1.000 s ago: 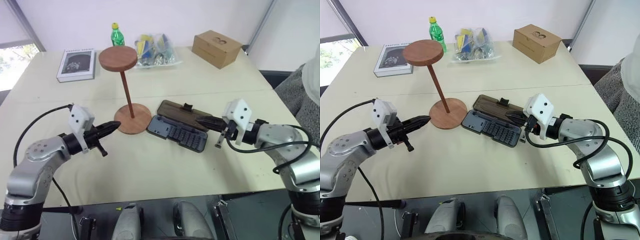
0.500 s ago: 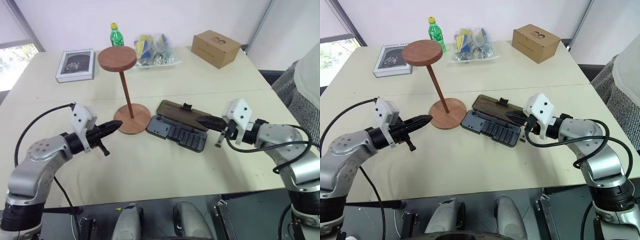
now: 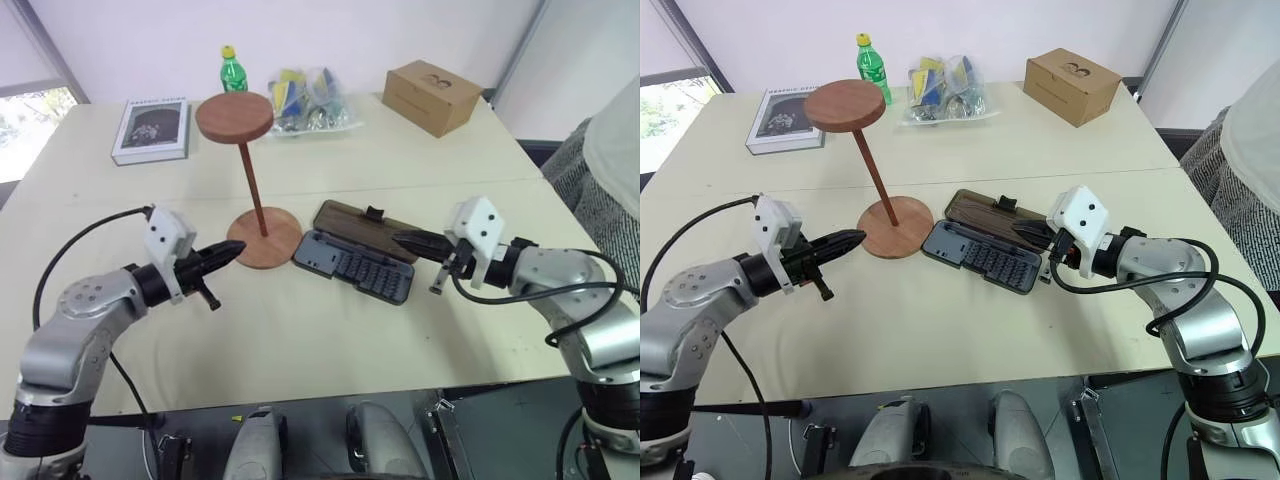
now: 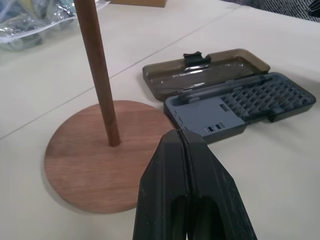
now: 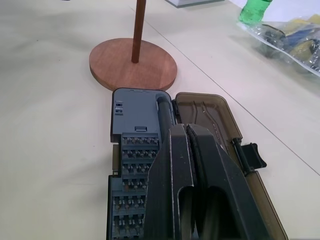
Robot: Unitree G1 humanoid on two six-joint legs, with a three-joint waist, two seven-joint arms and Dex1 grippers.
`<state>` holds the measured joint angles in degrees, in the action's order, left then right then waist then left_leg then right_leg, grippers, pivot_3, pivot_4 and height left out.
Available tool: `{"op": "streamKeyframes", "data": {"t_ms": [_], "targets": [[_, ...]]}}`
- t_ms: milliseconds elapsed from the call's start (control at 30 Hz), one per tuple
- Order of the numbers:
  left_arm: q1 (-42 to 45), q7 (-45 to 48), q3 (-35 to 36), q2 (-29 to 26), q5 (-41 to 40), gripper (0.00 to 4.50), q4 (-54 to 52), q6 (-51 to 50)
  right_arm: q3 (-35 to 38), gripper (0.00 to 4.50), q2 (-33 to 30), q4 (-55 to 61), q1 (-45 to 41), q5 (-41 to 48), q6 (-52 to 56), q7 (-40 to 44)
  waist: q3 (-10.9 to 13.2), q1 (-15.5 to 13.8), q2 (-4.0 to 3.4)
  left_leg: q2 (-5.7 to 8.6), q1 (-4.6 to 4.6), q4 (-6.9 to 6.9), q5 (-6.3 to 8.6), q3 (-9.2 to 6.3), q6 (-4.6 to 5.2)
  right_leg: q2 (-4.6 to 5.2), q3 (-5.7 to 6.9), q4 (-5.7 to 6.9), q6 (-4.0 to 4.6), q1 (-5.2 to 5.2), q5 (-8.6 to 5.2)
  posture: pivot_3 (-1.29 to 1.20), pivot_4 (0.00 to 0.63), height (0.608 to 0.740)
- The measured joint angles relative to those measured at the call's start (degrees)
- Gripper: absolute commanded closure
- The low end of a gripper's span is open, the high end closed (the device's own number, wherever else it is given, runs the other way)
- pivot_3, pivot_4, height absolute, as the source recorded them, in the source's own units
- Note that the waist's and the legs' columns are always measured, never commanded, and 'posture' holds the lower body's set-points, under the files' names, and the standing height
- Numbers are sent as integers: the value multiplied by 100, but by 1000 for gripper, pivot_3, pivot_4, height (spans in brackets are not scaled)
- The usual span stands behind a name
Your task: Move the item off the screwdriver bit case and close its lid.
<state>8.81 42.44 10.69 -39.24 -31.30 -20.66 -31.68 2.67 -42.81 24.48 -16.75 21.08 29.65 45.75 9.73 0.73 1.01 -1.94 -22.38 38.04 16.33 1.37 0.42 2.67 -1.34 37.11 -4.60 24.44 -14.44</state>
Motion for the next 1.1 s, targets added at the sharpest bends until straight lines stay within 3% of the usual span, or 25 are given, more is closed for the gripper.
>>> {"op": "streamKeyframes", "data": {"t_ms": [100, 300, 600, 833, 1100], "targets": [[50, -32, -35, 103, 64, 3268, 107, 23, 0, 4500, 0, 4, 0, 0, 0, -2, 0, -4, 0, 0, 0, 0, 0, 0, 0, 0, 0, 0, 0, 0, 0, 0, 150, 740], [344, -46, -64, 213, 86, 124, 288, 35, 0, 4500, 0, 14, 0, -1, 2, -22, 0, -2, 1, 0, 0, 0, 0, 1, 0, 0, 0, 0, -1, 0, 1, 0, 150, 740], [862, -284, -274, 727, 401, 51, 765, 422, -26, 4500, 2, 39, -2, -14, 8, -89, 0, -8, 1, 1, -1, 1, 0, 0, 0, 0, 0, 1, -3, 0, 2, 0, 150, 740], [1869, -815, -665, 1266, 1302, 51, 2271, 1263, -115, 4500, 44, 143, -19, -81, 6, -254, 1, -17, 3, 4, -3, 4, 0, -1, 0, -1, 3, 0, -4, -1, 2, 0, 150, 740], [2586, -790, -973, 1577, 1909, 51, 3722, 2251, -104, 4500, 65, 373, 119, -146, 15, -454, 1, -10, 3, 5, -3, 4, 0, -1, 0, -1, 2, 0, -5, 0, 3, 0, 150, 740]]}}
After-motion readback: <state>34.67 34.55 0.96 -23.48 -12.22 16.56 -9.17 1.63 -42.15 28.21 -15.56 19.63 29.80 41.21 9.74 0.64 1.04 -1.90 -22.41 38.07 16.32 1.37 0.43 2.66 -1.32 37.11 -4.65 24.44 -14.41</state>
